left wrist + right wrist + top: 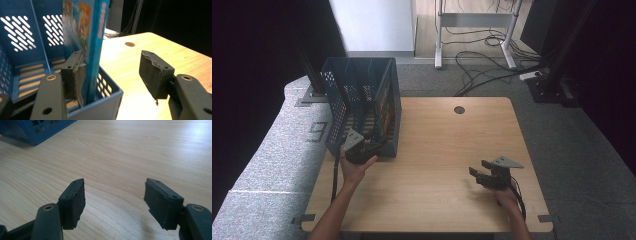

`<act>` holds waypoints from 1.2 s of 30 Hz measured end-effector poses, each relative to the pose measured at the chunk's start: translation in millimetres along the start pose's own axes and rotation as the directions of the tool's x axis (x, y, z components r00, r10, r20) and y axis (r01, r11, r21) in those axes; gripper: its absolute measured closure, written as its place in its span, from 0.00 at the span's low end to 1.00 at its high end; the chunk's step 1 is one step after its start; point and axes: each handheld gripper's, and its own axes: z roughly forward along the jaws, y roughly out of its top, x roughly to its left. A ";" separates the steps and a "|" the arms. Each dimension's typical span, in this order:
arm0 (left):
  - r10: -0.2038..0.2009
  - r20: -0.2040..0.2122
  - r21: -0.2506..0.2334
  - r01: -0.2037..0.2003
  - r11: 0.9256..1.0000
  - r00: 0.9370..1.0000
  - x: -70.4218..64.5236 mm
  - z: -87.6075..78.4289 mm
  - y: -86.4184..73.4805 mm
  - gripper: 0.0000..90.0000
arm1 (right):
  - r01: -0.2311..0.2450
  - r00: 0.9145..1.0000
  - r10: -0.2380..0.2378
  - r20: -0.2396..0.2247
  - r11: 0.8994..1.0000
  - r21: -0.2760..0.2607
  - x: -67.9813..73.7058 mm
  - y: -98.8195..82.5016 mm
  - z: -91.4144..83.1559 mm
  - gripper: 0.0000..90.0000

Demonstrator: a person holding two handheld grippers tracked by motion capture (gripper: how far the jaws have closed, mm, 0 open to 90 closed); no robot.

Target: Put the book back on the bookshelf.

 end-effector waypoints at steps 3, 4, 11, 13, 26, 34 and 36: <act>-0.005 0.017 0.013 0.004 1.000 1.000 -2.1 -5.4 -8.1 0.43 | 0.001 1.000 -0.001 0.000 1.000 0.002 0.1 -0.1 0.0 0.36; -0.005 0.022 0.017 0.004 1.000 1.000 -3.1 -7.1 -10.6 0.43 | 0.000 1.000 0.000 0.000 1.000 0.003 0.2 -0.2 0.1 0.36; -0.013 0.056 0.051 0.010 0.999 0.998 -11.0 -16.8 -27.0 0.43 | 0.005 1.000 -0.005 0.000 1.000 0.008 0.6 -0.5 0.7 0.36; -0.021 0.058 0.058 0.018 0.998 0.998 -13.7 -19.7 -32.8 0.43 | 0.004 1.000 -0.004 -0.001 1.000 0.010 0.6 -0.6 0.8 0.36; -0.066 0.096 0.167 0.049 0.985 0.993 -18.5 -24.1 -66.0 0.42 | 0.013 1.000 -0.013 0.003 1.000 0.022 1.3 -1.3 1.9 0.36; -0.080 0.099 0.169 0.062 0.984 0.992 -18.5 -23.9 -69.7 0.42 | 0.020 1.000 -0.020 0.011 0.999 0.030 2.3 -2.1 3.1 0.35; -0.083 0.101 0.172 0.065 0.983 0.991 -17.8 -23.9 -69.9 0.42 | 0.020 1.000 -0.021 0.011 0.999 0.030 2.3 -2.1 3.1 0.35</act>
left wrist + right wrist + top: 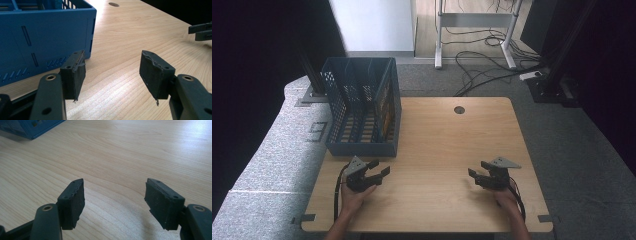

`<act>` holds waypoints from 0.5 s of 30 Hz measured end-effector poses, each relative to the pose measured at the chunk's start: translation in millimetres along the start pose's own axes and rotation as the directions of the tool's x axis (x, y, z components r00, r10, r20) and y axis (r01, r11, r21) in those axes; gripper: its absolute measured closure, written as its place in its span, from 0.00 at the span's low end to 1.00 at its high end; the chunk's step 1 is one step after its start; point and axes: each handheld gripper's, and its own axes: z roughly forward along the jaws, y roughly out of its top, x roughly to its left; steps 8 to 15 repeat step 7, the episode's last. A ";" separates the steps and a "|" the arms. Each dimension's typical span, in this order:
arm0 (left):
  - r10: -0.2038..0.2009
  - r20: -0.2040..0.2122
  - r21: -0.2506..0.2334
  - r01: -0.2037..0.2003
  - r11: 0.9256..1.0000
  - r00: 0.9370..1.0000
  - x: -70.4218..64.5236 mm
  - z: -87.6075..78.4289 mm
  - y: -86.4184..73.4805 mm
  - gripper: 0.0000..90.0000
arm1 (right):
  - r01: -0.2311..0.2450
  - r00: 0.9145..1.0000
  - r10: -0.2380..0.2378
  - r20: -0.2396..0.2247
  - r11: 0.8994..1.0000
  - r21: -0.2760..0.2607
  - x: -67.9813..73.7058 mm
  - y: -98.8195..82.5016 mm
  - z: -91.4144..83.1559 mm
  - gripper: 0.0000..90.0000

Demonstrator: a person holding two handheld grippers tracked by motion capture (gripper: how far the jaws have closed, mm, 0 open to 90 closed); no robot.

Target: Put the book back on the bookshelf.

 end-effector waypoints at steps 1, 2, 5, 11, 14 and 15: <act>-0.004 -0.001 0.002 0.004 1.000 1.000 1.1 0.6 -0.6 0.42 | 0.000 1.000 0.000 0.001 1.000 0.000 -0.1 -0.1 0.2 0.35; -0.006 -0.001 0.005 0.006 1.000 1.000 1.7 0.8 -0.8 0.41 | 0.000 1.000 0.000 0.001 1.000 0.001 0.0 -0.2 0.5 0.35; -0.012 -0.002 0.008 0.012 1.000 1.000 2.4 1.1 -0.8 0.41 | 0.005 1.000 -0.005 0.001 1.000 0.004 0.4 -0.4 1.4 0.35; -0.015 -0.006 0.011 0.015 1.000 1.000 2.9 1.8 -1.2 0.40 | 0.012 1.000 -0.012 0.007 1.000 0.010 1.0 -0.7 2.4 0.35; -0.015 -0.006 0.011 0.015 1.000 1.000 2.9 1.8 -1.2 0.40 | 0.012 1.000 -0.012 0.007 1.000 0.010 1.0 -0.7 2.4 0.35; -0.015 -0.006 0.011 0.015 1.000 1.000 2.9 1.8 -1.2 0.40 | 0.012 1.000 -0.012 0.007 1.000 0.010 1.0 -0.7 2.4 0.35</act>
